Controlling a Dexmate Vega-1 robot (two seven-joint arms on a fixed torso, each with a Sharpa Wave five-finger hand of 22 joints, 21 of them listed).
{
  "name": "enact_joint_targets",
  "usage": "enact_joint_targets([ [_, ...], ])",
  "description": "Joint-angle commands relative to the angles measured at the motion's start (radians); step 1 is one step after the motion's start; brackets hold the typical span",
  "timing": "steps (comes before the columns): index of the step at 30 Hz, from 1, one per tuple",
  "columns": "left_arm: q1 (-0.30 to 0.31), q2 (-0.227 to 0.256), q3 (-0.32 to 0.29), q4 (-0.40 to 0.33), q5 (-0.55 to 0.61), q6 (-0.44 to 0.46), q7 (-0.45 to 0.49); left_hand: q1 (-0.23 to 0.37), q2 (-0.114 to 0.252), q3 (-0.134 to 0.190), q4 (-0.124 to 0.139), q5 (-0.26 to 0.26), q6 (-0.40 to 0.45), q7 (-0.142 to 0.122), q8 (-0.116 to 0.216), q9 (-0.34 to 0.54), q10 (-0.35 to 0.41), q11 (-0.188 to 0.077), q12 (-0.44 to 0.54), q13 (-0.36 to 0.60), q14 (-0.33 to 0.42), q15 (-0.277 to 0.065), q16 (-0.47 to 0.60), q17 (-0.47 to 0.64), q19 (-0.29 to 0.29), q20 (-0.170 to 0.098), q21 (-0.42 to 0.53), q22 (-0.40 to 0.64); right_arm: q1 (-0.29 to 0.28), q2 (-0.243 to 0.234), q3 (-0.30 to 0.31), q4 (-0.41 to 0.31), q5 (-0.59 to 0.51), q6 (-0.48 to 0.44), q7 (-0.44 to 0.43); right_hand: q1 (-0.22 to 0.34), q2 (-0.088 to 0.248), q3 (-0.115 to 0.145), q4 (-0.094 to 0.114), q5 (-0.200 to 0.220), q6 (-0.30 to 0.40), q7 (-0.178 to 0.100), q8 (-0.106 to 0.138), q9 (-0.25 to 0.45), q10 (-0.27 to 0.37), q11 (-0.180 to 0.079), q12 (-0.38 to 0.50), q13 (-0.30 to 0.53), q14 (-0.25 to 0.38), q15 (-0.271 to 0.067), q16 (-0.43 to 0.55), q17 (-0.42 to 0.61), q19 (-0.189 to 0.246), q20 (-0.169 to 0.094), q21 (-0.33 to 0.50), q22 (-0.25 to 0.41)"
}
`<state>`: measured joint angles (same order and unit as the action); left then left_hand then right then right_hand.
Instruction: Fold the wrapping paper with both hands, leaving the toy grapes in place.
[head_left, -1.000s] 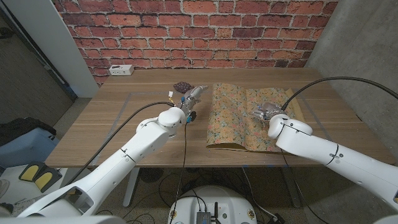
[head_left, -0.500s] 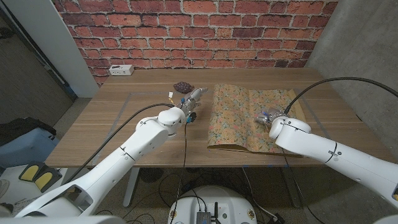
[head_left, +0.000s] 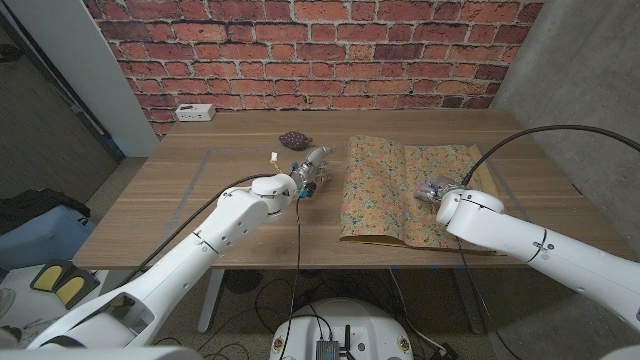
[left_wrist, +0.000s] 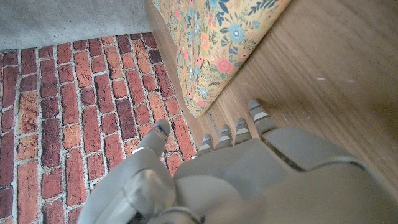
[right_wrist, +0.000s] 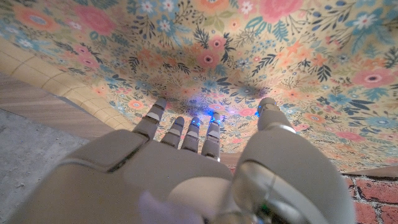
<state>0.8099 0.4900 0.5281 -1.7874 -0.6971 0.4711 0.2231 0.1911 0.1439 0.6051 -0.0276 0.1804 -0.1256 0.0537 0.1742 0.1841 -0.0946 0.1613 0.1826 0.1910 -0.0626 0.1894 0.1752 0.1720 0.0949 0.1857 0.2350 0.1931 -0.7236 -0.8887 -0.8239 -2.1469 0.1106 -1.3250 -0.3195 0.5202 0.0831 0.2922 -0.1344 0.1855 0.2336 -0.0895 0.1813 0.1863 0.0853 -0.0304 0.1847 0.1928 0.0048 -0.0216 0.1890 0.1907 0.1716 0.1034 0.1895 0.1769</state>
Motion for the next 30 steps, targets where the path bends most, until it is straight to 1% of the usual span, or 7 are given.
enact_joint_targets([
  [1,-0.03,-0.042,-0.016,0.153,-0.164,-0.074,-0.173,0.011,0.002,0.006,-0.008,0.002,-0.01,0.001,0.008,0.001,-0.008,0.007,0.011,0.002,0.013,0.006,0.01,0.001,0.026,0.004,0.011,0.001,-0.006,-0.009,0.007,-0.006,0.024,0.009,-0.02,0.009,0.004,-0.001,-0.004,0.01,-0.001,0.0,0.007,0.002,-0.001,-0.002,0.004,0.003,-0.004,-0.006,0.004,0.002,0.005,-0.005,0.007,0.002],
  [6,-0.041,-0.067,-0.03,0.209,-0.242,-0.072,-0.22,0.017,-0.004,0.007,-0.017,0.003,-0.024,-0.001,0.006,0.001,-0.015,0.007,0.012,0.003,0.033,0.014,0.014,0.001,0.047,0.018,0.017,0.0,-0.008,-0.016,0.005,-0.011,0.025,0.021,-0.026,0.009,0.004,-0.002,-0.005,0.01,-0.001,0.0,0.007,0.002,0.0,0.001,0.006,0.003,-0.003,-0.008,0.005,0.002,0.007,-0.004,0.008,0.002],
  [14,-0.032,-0.127,-0.073,0.3,-0.385,-0.086,-0.295,0.037,-0.002,0.015,-0.039,0.009,-0.046,-0.01,0.004,0.001,-0.005,0.004,0.018,0.002,0.049,0.018,0.011,0.0,0.017,0.015,0.001,-0.001,-0.001,-0.016,0.0,-0.008,0.027,0.019,-0.027,0.01,0.004,-0.003,-0.006,0.01,-0.002,0.002,0.007,0.002,0.001,0.001,0.007,0.003,-0.002,-0.008,0.007,0.002,0.008,-0.004,0.009,0.001],
  [18,-0.024,-0.152,-0.077,0.331,-0.398,-0.136,-0.329,0.07,-0.003,0.025,-0.074,0.016,-0.087,-0.011,0.005,0.001,-0.029,-0.005,0.016,0.003,0.088,-0.011,0.016,0.0,0.119,0.006,0.035,-0.002,0.006,-0.016,-0.004,-0.003,0.028,0.02,-0.024,0.01,0.003,-0.004,-0.006,0.01,-0.002,0.001,0.008,0.002,0.001,0.002,0.008,0.003,-0.002,-0.009,0.007,0.002,0.008,-0.004,0.009,0.001],
  [22,-0.017,-0.186,-0.089,0.37,-0.428,-0.177,-0.365,0.132,-0.014,0.03,-0.13,0.022,-0.148,-0.013,0.007,0.003,-0.033,-0.009,0.024,0.003,0.215,-0.075,0.025,-0.003,0.297,-0.019,0.091,-0.002,0.009,-0.013,-0.005,0.001,0.027,0.022,-0.025,0.011,0.003,-0.005,-0.006,0.01,-0.003,0.002,0.008,0.002,0.0,0.001,0.008,0.003,-0.002,-0.009,0.008,0.002,0.008,-0.004,0.009,0.001],
  [26,-0.046,-0.197,-0.1,0.416,-0.499,-0.103,-0.384,0.205,-0.043,0.025,-0.152,0.025,-0.214,-0.014,0.007,0.004,0.03,-0.006,0.041,0.0,0.361,-0.133,0.029,-0.005,0.471,-0.061,0.148,-0.002,0.007,-0.012,-0.003,0.002,0.029,0.028,-0.025,0.011,0.003,-0.005,-0.006,0.01,-0.003,0.002,0.008,0.002,0.0,0.001,0.008,0.003,0.0,-0.009,0.009,0.002,0.008,-0.004,0.009,0.001],
  [30,-0.114,-0.178,-0.069,0.477,-0.502,-0.013,-0.443,0.247,-0.073,0.015,-0.156,0.023,-0.224,-0.005,0.015,0.003,0.119,-0.028,0.062,-0.002,0.45,-0.142,0.031,-0.005,0.529,-0.068,0.164,-0.003,0.007,-0.011,-0.002,0.003,0.029,0.029,-0.026,0.011,0.003,-0.006,-0.006,0.01,-0.003,0.001,0.008,0.002,0.0,0.002,0.009,0.003,0.0,-0.009,0.009,0.002,0.008,-0.004,0.009,0.001],
])
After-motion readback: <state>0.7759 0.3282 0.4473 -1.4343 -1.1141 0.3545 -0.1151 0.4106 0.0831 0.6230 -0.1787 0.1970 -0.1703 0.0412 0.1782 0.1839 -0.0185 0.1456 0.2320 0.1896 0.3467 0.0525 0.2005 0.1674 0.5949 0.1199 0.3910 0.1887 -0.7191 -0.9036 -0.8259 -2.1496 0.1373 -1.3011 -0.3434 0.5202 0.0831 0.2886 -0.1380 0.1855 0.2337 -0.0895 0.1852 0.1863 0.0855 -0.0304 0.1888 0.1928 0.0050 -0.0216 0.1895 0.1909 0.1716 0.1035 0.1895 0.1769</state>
